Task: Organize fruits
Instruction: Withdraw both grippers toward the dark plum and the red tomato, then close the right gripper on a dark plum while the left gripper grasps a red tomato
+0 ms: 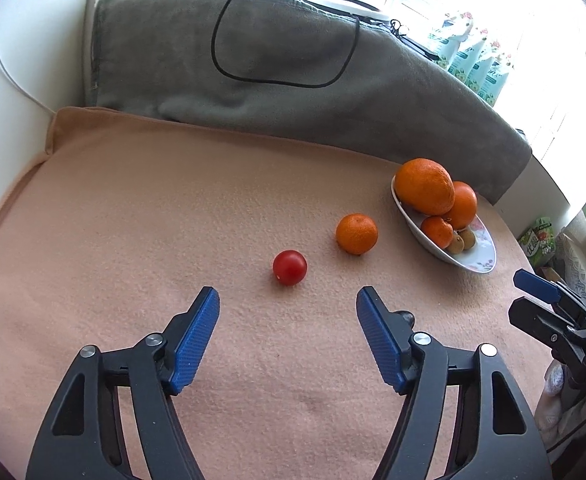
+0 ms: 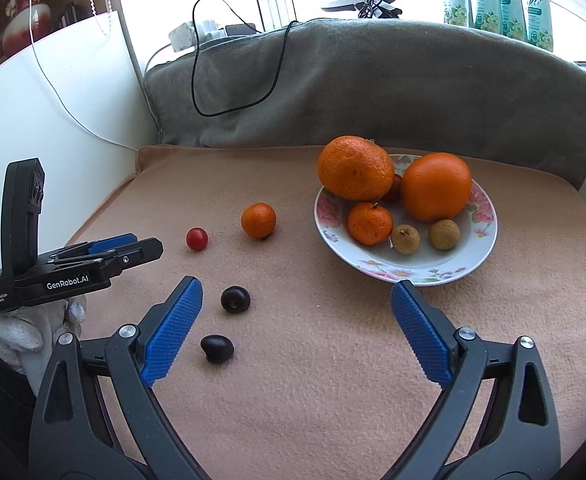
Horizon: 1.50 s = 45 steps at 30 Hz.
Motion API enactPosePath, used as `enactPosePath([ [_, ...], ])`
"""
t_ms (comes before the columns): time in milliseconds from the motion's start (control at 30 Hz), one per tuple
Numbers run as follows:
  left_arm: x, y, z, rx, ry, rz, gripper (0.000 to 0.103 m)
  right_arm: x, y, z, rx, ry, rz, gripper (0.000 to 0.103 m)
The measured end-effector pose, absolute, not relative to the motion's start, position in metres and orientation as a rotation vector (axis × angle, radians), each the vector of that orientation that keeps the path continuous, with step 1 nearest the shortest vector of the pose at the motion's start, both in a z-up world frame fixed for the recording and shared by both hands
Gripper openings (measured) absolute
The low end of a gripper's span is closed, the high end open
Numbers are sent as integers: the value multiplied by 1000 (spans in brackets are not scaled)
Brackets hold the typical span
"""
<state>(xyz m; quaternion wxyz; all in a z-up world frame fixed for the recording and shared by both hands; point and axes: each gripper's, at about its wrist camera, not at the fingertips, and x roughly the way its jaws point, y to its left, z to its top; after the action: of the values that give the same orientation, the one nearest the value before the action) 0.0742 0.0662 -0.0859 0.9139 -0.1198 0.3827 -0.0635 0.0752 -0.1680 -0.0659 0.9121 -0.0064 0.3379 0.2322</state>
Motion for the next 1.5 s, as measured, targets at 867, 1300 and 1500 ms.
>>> enactPosePath([
  [867, 118, 65, -107, -250, 842, -145, 46, 68, -123, -111, -89, 855, 637, 45],
  [1300, 126, 62, -112, -234, 854, -136, 42, 65, -119, -116, -102, 871, 647, 38],
  [1500, 128, 61, -113, -229, 857, -134, 39, 64, -118, -115, -110, 872, 648, 35],
])
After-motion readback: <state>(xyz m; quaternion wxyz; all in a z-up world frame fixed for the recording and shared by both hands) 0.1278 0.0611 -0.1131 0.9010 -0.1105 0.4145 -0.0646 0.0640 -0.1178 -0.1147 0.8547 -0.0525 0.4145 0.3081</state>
